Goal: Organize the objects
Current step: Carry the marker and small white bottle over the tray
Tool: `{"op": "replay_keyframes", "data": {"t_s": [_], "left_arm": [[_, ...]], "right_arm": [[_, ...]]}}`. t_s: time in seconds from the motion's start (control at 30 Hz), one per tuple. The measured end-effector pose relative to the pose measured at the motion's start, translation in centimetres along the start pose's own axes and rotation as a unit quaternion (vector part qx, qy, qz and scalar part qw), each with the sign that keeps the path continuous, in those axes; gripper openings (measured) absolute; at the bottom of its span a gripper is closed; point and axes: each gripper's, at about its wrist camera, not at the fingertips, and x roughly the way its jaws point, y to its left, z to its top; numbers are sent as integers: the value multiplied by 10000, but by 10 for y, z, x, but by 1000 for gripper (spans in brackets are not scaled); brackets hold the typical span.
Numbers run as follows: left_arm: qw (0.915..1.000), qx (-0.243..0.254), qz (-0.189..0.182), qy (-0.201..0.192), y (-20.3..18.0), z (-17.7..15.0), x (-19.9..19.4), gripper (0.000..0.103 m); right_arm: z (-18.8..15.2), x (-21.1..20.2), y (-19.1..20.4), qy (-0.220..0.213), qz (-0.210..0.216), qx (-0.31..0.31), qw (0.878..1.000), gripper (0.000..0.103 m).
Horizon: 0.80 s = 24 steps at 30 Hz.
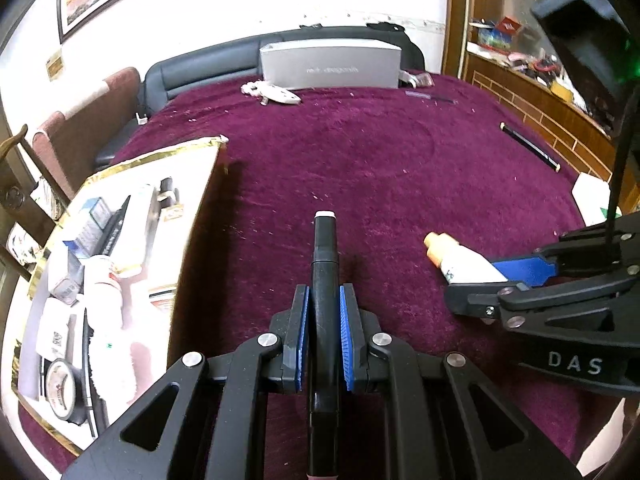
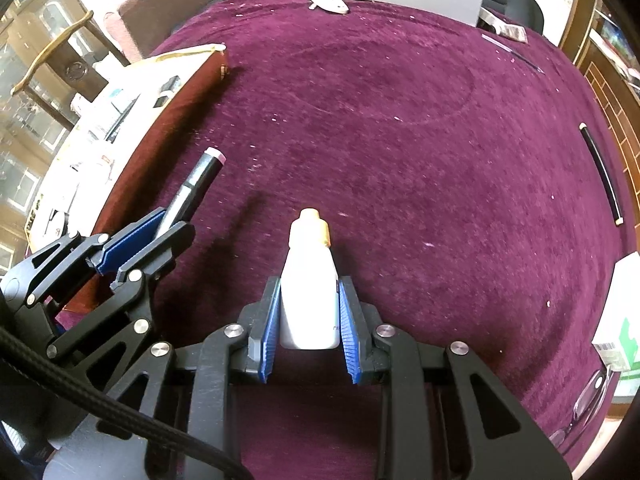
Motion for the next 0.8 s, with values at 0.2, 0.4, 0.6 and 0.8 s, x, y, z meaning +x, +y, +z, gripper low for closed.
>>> {"op": "replay_keyframes", "data": {"t_s": [0.2,0.4,0.6,0.8], "left_arm": [[9997,-130,103,-194,18,5,-17,12],[9985,-345,203,-379,45,8,-35,12],[9956,-763,360,-406,83,2,-46,12],[9919,-1087,545,-354,118,-11,-51,12]], "right_arm": [[8,-6,14,-105,58,-102,9999,25],[19,-11,35,-194,119,-290,9993,25],[33,-14,62,-277,209,-522,9980,25],[52,-13,90,-308,448,-682,9962,25]]}}
